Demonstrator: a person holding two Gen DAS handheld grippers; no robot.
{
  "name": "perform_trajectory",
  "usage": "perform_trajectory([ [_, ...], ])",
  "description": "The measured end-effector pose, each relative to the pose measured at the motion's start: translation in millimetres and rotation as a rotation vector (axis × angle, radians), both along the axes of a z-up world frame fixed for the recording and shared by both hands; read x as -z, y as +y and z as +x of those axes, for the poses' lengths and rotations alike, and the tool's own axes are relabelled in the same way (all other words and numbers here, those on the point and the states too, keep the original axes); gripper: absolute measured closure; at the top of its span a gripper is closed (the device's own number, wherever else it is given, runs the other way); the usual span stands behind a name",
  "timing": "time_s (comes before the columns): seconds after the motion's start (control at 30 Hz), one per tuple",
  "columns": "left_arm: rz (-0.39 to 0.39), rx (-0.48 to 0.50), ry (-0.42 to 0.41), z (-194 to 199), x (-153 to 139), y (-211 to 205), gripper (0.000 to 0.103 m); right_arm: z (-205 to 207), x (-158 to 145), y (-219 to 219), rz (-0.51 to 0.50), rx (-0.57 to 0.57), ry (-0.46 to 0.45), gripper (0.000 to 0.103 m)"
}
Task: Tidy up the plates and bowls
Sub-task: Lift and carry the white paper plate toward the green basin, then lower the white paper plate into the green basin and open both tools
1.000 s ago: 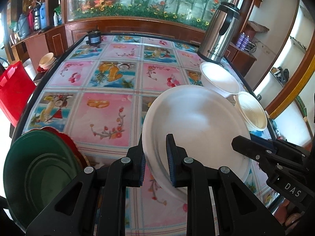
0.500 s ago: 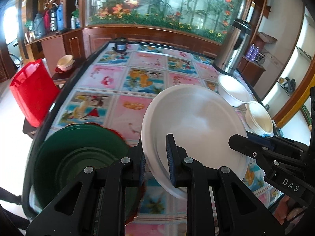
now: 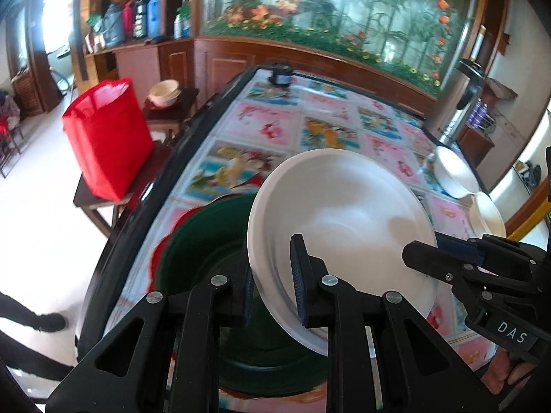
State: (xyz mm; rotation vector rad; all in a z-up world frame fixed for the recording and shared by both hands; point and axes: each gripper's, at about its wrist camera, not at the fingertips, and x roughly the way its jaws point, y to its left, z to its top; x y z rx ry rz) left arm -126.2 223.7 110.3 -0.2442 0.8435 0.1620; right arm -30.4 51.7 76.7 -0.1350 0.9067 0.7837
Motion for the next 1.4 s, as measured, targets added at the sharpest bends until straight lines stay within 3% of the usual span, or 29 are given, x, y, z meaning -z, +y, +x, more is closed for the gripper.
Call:
perform_trajectory([
  [0.3, 0.008, -0.018, 0.053, -8, 26, 19, 0.085, -5, 25, 37, -0.079, -0.057, 0.043, 0.080],
  [0.53, 0.055, -0.015, 0.077, -7, 36, 21, 0.084, -11, 36, 53, -0.159, -0.090, 0.031, 0.080],
  [0.67, 0.082, 0.006, 0.077, -8, 38, 18, 0.068, -14, 37, 58, -0.187, -0.100, 0.016, 0.079],
  [0.8, 0.105, 0.016, 0.073, -7, 39, 12, 0.062, -20, 37, 62, -0.215, -0.106, -0.015, 0.077],
  [1.27, 0.122, 0.003, 0.031, -11, 30, 11, 0.061, -23, 29, 56, -0.207, -0.085, -0.037, 0.066],
  [1.37, 0.112, -0.001, 0.013, -12, 26, 12, 0.043, -21, 26, 52, -0.203, -0.063, -0.049, 0.055],
  [1.4, 0.114, -0.002, 0.006, -12, 25, 11, 0.042, -19, 26, 50, -0.198, -0.059, -0.045, 0.055],
])
